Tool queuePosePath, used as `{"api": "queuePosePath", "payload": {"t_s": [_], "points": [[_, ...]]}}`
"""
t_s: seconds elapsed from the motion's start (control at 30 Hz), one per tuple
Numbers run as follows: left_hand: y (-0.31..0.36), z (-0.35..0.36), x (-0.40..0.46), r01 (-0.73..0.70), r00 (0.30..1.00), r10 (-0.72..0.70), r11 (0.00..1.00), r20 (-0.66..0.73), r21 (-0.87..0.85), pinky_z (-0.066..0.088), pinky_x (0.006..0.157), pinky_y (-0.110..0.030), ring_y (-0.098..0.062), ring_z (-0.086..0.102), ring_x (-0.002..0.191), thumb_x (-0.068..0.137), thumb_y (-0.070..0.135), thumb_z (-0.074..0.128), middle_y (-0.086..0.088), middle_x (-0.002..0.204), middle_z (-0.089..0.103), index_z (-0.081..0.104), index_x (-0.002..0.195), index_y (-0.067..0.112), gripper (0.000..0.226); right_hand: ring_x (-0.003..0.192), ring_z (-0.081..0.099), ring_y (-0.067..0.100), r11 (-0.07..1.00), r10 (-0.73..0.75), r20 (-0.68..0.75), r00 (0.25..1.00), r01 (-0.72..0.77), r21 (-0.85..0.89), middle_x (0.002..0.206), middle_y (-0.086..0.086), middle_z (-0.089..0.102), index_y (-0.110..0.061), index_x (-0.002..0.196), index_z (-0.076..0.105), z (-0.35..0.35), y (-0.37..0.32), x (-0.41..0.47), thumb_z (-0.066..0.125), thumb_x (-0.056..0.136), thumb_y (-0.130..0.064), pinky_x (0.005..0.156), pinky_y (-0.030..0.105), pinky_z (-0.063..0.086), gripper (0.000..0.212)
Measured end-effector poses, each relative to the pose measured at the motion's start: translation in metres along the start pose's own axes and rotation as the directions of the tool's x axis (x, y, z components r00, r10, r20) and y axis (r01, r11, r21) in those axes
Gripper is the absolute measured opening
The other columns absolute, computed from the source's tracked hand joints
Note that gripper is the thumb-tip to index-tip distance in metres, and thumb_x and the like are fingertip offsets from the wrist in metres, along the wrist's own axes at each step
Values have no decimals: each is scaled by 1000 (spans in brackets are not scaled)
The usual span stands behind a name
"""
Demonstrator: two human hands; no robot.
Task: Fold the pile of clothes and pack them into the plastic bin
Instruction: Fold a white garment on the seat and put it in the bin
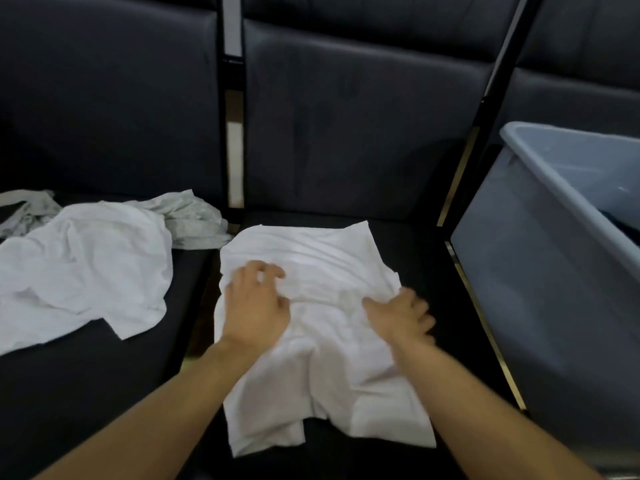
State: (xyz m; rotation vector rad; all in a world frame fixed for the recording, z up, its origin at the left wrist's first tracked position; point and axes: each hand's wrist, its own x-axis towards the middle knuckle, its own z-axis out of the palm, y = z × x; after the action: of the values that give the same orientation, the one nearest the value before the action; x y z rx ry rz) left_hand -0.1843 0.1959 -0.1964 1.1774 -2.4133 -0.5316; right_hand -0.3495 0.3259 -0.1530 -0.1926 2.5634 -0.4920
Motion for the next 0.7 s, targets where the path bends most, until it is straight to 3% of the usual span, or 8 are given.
{"api": "queuePosePath", "payload": {"t_s": [0.1, 0.23, 0.3, 0.37, 0.43, 0.53, 0.63, 0.7], "points": [[-22, -21, -5, 379, 920, -372, 924, -123, 45, 35, 99, -47, -37, 40, 121, 87, 37, 70, -16, 128, 43, 48, 123, 9, 51, 141, 26, 36, 999, -22, -42, 999, 21, -31, 155, 14, 26, -11, 152, 20, -7, 4, 17, 61, 87, -65, 113, 48, 26, 94], [-52, -24, -1, 665, 741, -660, 746, 123, -2, 35, 107, -46, -38, 40, 130, 81, 60, 69, -19, 137, 44, 43, 131, 1, 82, 142, 29, 37, 997, -45, -29, 999, 43, -71, 154, 16, 32, -3, 152, 25, 5, 3, 28, 66, 79, -71, 114, 47, 27, 107], [-58, -24, 5, 685, 713, -658, 728, 243, -37, 48, 89, -43, -36, 55, 111, 76, 61, 67, -17, 124, 57, 56, 119, 5, 72, 135, 39, 36, 990, -101, -50, 994, 95, -108, 145, 16, 45, -5, 144, 40, 12, 2, 31, 67, 78, -68, 110, 46, 34, 95], [-53, -28, 5, 681, 717, -627, 724, 304, -113, 46, 66, -34, -29, 61, 87, 81, 48, 69, -11, 102, 63, 60, 103, 6, 48, 125, 48, 36, 981, -157, -49, 986, 150, -125, 131, 13, 57, -8, 130, 55, 15, 2, 32, 66, 81, -64, 104, 46, 42, 76], [-45, -33, 4, 626, 771, -563, 756, 299, -191, 42, 59, -30, -25, 58, 75, 88, 34, 67, -4, 80, 60, 58, 84, 9, 27, 118, 51, 36, 970, -220, -40, 975, 214, -114, 121, 11, 63, -10, 119, 62, 19, 5, 30, 64, 86, -61, 98, 44, 47, 60], [-42, -41, 0, 548, 836, -488, 740, 250, -390, 36, 57, -29, -21, 49, 63, 92, 30, 67, -3, 64, 50, 44, 66, 9, 41, 118, 45, 33, 951, -307, -74, 949, 309, 8, 120, 10, 62, -11, 103, 72, 23, 10, 26, 66, 86, -58, 96, 42, 48, 50], [-44, -53, -3, 475, 870, -452, 660, 198, -582, 41, 62, -34, -28, 47, 64, 87, 41, 70, -15, 70, 50, 46, 66, 3, 50, 135, 35, 24, 889, -348, -161, 923, 380, 256, 149, -3, 43, -11, 87, 73, 19, 13, 20, 76, 83, -51, 105, 33, 38, 41], [-41, -63, -9, 427, 877, -460, 606, 143, -671, 52, 83, -41, -27, 60, 86, 86, 48, 70, -13, 105, 61, 61, 69, 14, 39, 144, 34, 14, 792, -376, -221, 900, 436, 427, 160, -19, 29, -12, 70, 68, 12, 15, 12, 81, 81, -47, 113, 35, 36, 39]]}}
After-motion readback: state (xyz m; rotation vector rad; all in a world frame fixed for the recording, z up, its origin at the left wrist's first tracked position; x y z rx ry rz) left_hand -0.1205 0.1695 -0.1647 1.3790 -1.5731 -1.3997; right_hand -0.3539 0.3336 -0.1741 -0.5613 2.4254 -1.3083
